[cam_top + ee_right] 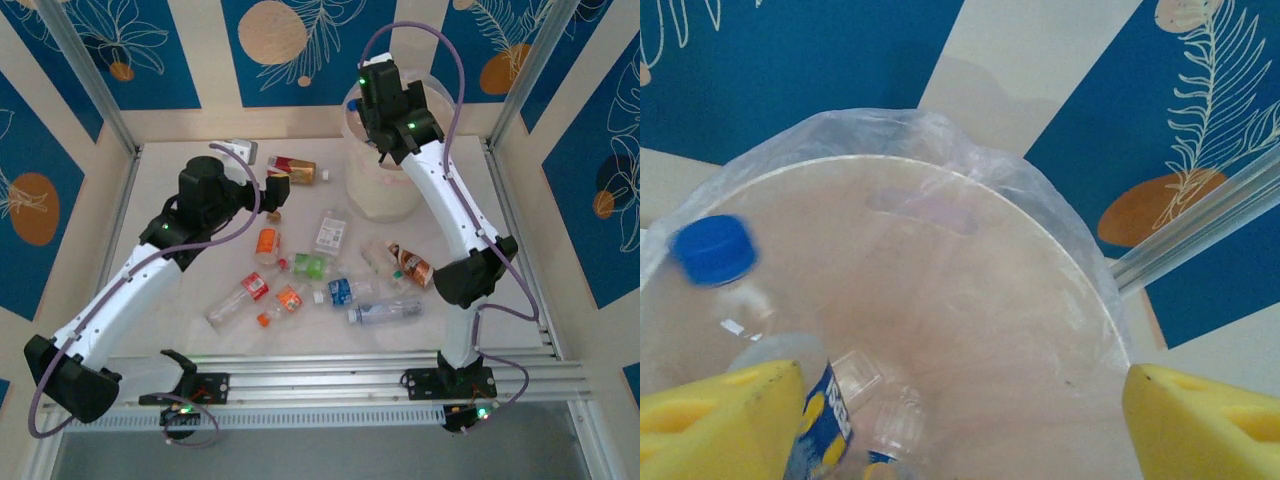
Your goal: Put the plastic bottles in the bin
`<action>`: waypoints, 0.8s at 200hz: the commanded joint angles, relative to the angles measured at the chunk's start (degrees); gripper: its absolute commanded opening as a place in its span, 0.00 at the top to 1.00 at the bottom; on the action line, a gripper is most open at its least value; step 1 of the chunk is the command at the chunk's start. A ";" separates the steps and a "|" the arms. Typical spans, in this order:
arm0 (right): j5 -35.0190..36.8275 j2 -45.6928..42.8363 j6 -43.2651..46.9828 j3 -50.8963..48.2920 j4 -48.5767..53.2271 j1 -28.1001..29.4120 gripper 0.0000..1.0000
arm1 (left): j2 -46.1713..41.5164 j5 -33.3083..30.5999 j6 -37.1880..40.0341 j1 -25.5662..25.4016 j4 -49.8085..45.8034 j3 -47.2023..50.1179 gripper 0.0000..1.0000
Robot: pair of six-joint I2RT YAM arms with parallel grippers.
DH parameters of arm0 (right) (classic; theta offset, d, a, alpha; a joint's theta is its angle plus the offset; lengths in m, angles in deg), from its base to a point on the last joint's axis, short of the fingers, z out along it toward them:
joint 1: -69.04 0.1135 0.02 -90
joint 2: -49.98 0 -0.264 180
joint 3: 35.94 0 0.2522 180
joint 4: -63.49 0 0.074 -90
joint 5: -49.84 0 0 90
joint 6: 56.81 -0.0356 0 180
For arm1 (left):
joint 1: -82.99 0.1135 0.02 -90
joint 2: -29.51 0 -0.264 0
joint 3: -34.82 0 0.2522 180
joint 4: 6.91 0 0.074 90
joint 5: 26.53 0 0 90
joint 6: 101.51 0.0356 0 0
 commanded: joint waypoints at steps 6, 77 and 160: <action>-1.54 -2.40 -1.66 2.71 0.70 0.65 0.10 | 1.51 -3.57 0.30 -0.18 -2.13 -3.38 0.01; -6.60 -6.75 -4.77 4.10 4.59 2.80 0.01 | 6.22 -6.80 -4.05 1.54 -28.54 -13.48 0.00; -14.66 -18.45 -9.28 -8.23 -0.01 4.00 0.01 | -0.21 -0.56 -9.91 1.26 -53.11 1.88 0.02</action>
